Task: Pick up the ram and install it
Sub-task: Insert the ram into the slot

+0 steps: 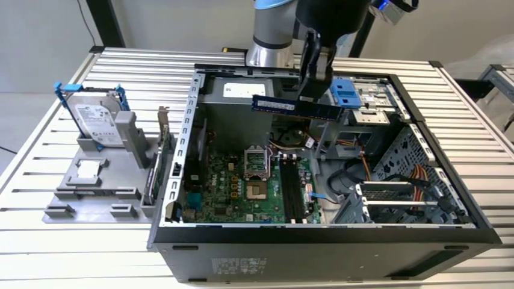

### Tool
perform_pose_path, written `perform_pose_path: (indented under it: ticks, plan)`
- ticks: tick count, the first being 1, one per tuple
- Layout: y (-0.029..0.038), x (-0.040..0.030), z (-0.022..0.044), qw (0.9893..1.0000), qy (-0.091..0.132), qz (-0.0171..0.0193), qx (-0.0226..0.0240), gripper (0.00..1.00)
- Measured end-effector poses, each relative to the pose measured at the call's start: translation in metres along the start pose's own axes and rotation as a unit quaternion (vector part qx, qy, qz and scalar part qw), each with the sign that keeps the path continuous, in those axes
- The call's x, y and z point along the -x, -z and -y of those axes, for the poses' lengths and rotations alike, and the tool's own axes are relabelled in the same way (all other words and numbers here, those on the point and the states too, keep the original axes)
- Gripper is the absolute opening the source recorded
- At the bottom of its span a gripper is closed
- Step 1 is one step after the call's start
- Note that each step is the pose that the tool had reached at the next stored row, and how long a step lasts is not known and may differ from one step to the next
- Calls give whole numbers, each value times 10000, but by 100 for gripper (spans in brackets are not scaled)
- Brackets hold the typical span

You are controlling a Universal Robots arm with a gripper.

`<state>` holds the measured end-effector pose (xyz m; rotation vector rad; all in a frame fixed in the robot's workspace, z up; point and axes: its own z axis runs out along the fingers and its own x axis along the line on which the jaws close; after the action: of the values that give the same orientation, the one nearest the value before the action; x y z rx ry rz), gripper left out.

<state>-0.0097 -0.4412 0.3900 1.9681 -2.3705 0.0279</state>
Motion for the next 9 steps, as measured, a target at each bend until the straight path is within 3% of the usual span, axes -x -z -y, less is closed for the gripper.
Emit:
perform_pose_path:
  ticks: [9]
  plan:
    - [0,0,0,9999,-100,3,6,0]
